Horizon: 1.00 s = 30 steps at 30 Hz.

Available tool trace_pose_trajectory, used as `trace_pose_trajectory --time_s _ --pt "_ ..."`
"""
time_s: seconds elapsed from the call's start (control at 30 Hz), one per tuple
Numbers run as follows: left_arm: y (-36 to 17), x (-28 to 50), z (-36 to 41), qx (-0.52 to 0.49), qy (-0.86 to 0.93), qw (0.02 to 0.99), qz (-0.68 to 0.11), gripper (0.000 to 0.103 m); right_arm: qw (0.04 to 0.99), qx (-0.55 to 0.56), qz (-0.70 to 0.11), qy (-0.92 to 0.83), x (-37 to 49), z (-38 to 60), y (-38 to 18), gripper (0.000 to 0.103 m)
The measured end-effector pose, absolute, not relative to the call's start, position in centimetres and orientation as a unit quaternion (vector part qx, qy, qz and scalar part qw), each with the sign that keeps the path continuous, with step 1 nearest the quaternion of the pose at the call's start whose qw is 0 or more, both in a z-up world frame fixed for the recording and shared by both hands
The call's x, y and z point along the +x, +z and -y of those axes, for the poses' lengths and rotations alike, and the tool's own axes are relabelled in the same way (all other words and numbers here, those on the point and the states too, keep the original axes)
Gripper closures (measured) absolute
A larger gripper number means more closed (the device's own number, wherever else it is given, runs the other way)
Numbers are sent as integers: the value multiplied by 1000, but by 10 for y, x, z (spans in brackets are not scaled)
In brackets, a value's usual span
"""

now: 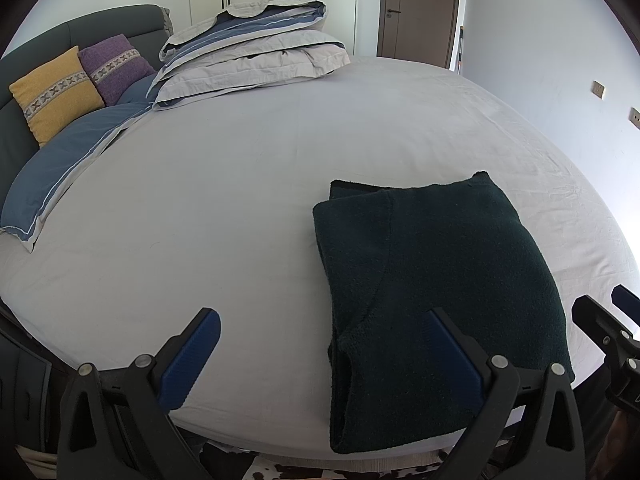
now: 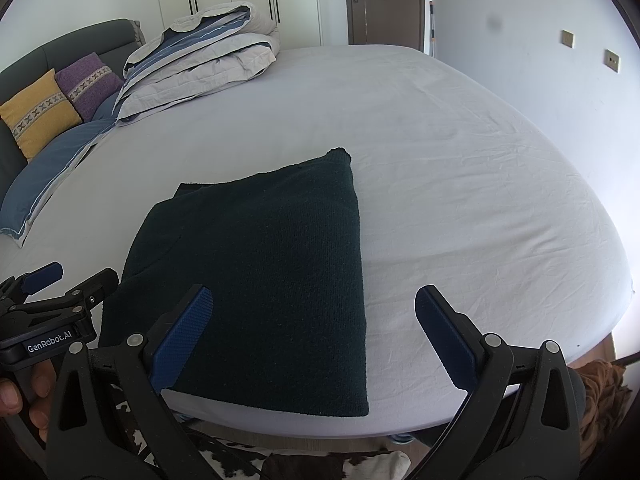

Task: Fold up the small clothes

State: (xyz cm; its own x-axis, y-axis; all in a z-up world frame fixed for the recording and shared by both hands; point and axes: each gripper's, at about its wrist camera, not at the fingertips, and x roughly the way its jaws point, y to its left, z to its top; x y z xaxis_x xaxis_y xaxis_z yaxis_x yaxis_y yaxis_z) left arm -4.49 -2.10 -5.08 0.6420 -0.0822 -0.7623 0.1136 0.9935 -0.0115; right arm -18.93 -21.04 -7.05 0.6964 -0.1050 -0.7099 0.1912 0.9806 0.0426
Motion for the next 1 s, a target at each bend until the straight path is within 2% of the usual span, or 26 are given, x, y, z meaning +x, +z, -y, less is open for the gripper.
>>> trace_pose_trajectory --time_s 1.0 --pt "-54 -44 20 26 -62 904 -422 0 918 57 -384 -79 -188 212 -76 0"
